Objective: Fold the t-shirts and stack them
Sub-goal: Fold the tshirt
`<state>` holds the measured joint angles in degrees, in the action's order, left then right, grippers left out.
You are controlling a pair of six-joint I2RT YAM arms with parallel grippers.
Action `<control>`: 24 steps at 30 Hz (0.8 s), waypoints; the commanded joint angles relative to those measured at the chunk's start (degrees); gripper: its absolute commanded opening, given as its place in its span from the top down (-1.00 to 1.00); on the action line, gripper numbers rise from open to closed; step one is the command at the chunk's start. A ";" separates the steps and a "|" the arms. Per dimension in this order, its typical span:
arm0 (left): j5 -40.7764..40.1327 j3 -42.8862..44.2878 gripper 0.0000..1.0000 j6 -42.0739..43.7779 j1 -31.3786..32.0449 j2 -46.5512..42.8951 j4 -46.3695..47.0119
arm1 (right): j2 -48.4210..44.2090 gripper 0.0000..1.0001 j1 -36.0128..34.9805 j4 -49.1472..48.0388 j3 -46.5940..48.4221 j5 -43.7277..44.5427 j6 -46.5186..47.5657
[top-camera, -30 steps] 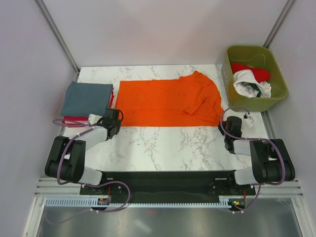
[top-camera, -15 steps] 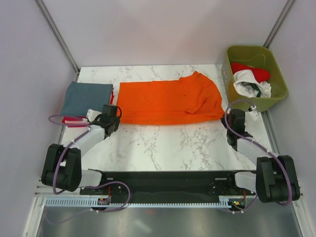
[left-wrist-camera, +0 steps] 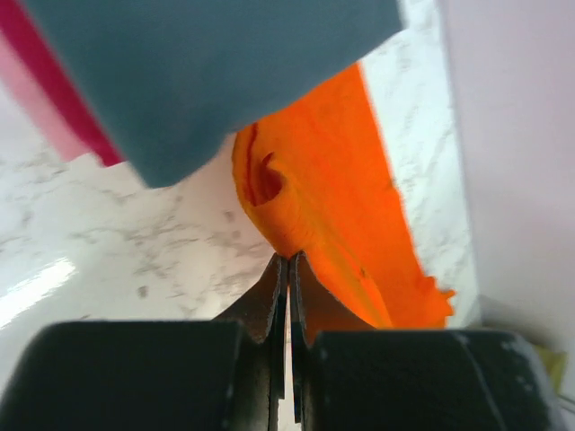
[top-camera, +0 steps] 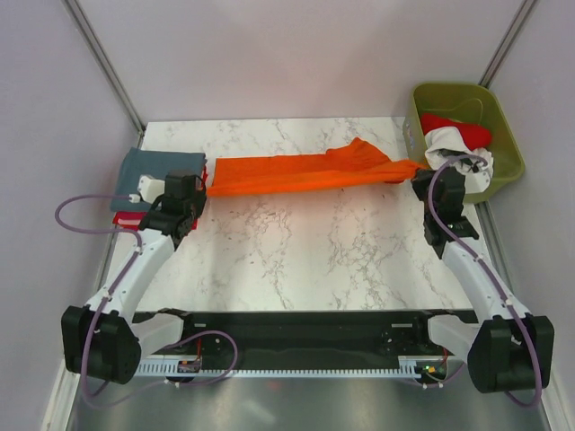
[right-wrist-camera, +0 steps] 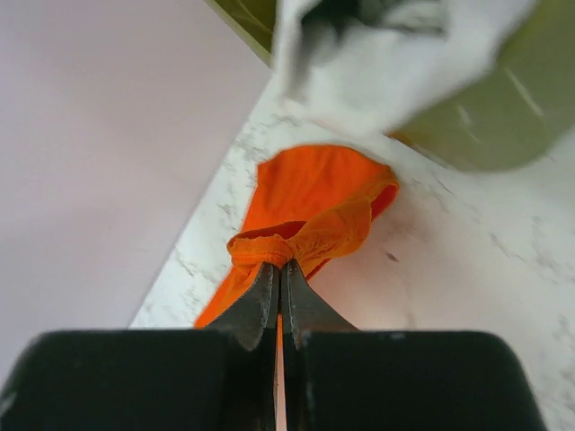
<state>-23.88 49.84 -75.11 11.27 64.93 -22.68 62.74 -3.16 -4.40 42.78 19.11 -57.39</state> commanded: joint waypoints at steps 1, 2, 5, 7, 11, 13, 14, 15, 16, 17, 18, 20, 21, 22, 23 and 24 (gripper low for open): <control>-1.88 -4.75 0.95 1.55 -0.46 -1.29 -3.60 | -3.41 1.00 0.35 3.88 -6.21 2.42 -1.77; -1.87 -5.97 0.95 1.37 -0.46 -1.73 -3.60 | -4.89 1.00 0.35 4.05 -7.09 2.68 -1.50; -2.49 -5.99 0.95 2.51 -0.46 -3.22 -3.69 | -6.75 1.00 0.35 6.06 -7.54 3.47 0.16; -3.19 -5.20 0.95 4.18 -0.46 -4.01 -3.78 | -8.16 1.00 0.35 8.44 -6.31 4.52 1.22; -3.63 -3.01 0.95 5.50 -0.46 -6.21 -4.57 | -10.18 1.00 0.35 11.43 -4.29 4.53 1.84; -3.63 -2.83 0.96 5.59 -0.46 -6.56 -4.75 | -10.88 1.00 0.34 12.05 -3.68 4.35 1.66; -3.63 -3.00 0.95 5.59 -0.46 -6.57 -4.83 | -11.15 1.00 0.35 12.49 -3.67 4.18 1.49; -3.37 -3.00 0.95 5.68 -0.46 -6.57 -5.09 | -11.24 1.00 0.35 12.58 -3.85 4.09 1.31; -3.37 -3.17 0.95 5.59 -0.46 -6.48 -5.18 | -11.15 1.00 0.35 12.67 -3.94 4.00 1.14; -3.28 -3.61 0.95 5.50 -0.46 -6.57 -5.27 | -11.24 1.00 0.35 13.10 -4.11 3.83 0.96; -3.02 -3.88 0.95 5.33 -0.54 -6.74 -5.36 | -11.15 1.00 0.35 13.37 -4.55 3.56 0.52; -2.58 -5.10 0.95 4.98 -0.46 -7.18 -5.54 | -11.24 1.00 0.35 14.33 -5.25 3.21 -0.27; -2.32 -5.63 0.95 4.97 -0.46 -7.53 -5.62 | -11.85 1.00 0.35 14.51 -6.30 2.95 -0.97; -2.23 -6.24 0.96 4.97 -0.54 -8.49 -5.80 | -12.37 1.00 0.35 14.86 -7.01 2.86 -1.58; -2.14 -7.82 0.96 4.45 -0.46 -9.02 -5.89 | -13.60 1.00 0.35 15.30 -8.49 2.86 -2.02; -1.61 -8.79 0.95 4.10 -0.46 -9.90 -5.80 | -14.31 1.00 0.43 15.56 -9.20 2.95 -2.64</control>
<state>-23.35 43.48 -72.29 11.29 57.69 -27.57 51.03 -3.16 9.87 35.44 19.75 -58.08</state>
